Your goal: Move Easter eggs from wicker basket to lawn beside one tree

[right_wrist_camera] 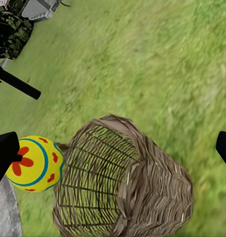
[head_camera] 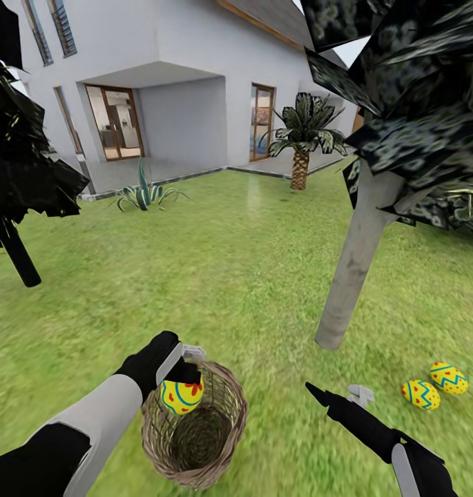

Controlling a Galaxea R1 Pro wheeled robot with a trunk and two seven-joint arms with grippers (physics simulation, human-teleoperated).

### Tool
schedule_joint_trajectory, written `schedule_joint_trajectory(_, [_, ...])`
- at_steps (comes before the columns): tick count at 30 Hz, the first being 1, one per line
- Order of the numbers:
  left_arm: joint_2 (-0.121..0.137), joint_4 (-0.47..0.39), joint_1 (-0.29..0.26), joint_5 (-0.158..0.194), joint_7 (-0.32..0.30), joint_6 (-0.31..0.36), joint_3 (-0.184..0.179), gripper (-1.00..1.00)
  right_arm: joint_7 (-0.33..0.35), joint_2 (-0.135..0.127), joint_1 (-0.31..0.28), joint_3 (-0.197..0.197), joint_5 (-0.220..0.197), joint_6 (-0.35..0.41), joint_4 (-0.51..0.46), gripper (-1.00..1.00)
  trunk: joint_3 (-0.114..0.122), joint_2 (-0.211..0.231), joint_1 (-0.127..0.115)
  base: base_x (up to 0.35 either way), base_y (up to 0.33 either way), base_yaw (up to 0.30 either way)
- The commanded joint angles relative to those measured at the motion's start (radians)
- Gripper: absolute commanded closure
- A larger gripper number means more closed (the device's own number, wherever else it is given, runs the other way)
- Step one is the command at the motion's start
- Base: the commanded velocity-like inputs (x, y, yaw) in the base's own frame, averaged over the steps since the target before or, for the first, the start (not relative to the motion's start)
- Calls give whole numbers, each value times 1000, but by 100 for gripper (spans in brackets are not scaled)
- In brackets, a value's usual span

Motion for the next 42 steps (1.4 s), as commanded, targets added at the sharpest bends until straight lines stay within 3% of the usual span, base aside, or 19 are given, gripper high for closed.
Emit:
schedule_joint_trajectory(1, [1,-1,-1,11,10,3,-6,100,3,1,-1,-3,-5,8,0,-100,2,7,-4,0,0,0])
schedule_joint_trajectory(42, [1,1,1,10,10,3,-14,100,1,1,-1,-2,-4,8,4,-100,131,294,-161,0,0,0])
